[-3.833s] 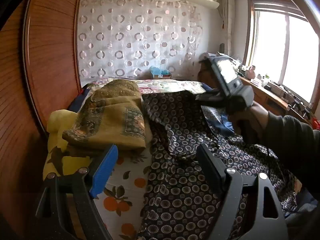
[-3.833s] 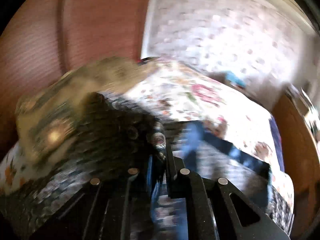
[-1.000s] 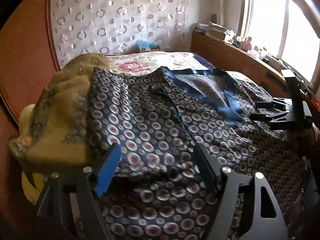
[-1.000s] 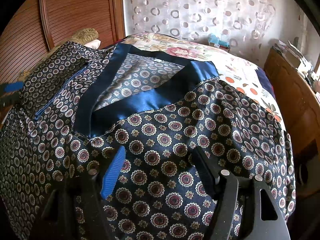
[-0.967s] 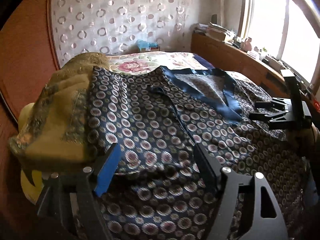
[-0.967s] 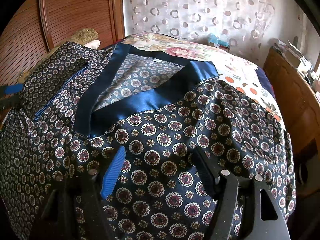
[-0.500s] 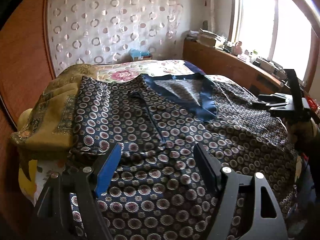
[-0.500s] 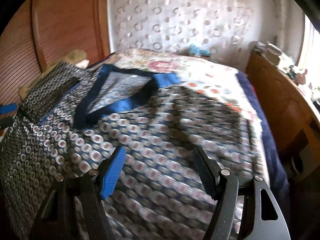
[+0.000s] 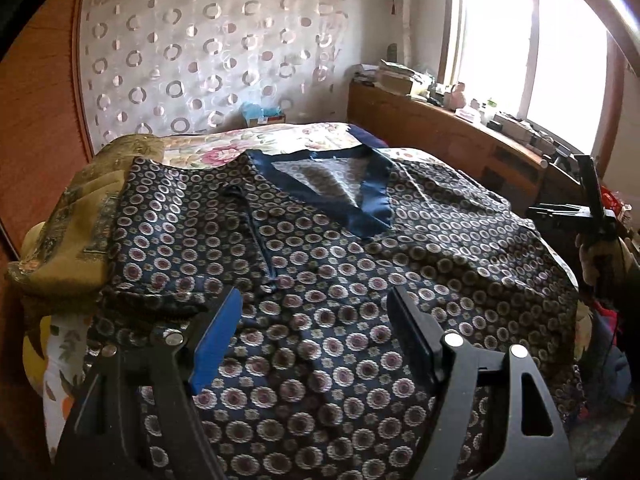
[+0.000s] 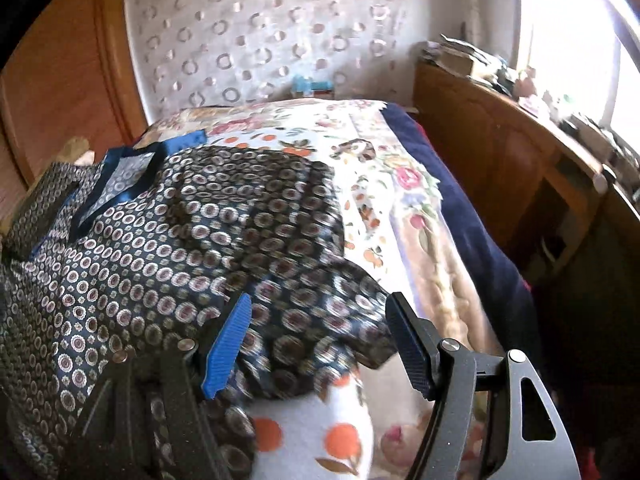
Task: Fold small clothes
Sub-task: 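Grasp the other shirt side edge with the right gripper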
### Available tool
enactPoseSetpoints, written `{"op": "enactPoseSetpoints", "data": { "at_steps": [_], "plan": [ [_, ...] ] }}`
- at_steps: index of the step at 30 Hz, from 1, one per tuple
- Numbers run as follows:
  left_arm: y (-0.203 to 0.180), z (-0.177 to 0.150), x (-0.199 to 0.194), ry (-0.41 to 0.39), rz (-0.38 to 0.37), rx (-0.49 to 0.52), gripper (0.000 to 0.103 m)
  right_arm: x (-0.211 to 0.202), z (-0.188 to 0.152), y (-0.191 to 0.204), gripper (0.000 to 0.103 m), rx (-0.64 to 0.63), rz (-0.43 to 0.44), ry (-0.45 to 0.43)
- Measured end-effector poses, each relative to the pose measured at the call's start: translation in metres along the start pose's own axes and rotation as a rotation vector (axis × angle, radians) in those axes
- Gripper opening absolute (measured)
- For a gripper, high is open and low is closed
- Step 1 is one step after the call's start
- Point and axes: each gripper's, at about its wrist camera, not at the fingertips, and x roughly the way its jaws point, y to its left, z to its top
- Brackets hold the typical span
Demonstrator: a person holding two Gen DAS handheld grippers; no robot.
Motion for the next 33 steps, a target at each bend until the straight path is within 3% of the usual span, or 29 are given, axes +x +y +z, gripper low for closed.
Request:
{"op": "enactPoseSetpoints", "data": {
  "at_steps": [7,13,17,20,24,29,33],
  "plan": [
    [-0.013,-0.003,0.001,0.004,-0.029,0.007,0.076,-0.001,-0.014,-0.022,0.071,0.053,0.035,0.044],
    [-0.018,-0.005,-0.001,0.001,-0.060,-0.007,0.076,0.006,-0.012,-0.041,0.063,0.142,0.093,0.068],
    [-0.021,-0.006,-0.001,0.004,-0.062,-0.011,0.076,0.013,-0.012,-0.045,0.050,0.158,0.130,0.076],
    [-0.022,-0.005,-0.005,-0.007,-0.063,-0.010,0.076,0.014,-0.010,-0.043,0.035,0.155,0.154,0.072],
    [-0.025,-0.003,-0.007,-0.014,-0.057,0.003,0.076,0.011,-0.008,-0.032,0.012,0.088,0.097,0.058],
    [-0.025,-0.003,-0.008,-0.014,-0.057,0.002,0.076,0.005,-0.001,-0.014,0.003,0.002,0.032,0.020],
    [-0.026,-0.003,-0.008,-0.012,-0.057,0.005,0.076,-0.010,0.010,0.002,0.003,-0.024,0.057,-0.054]
  ]
}}
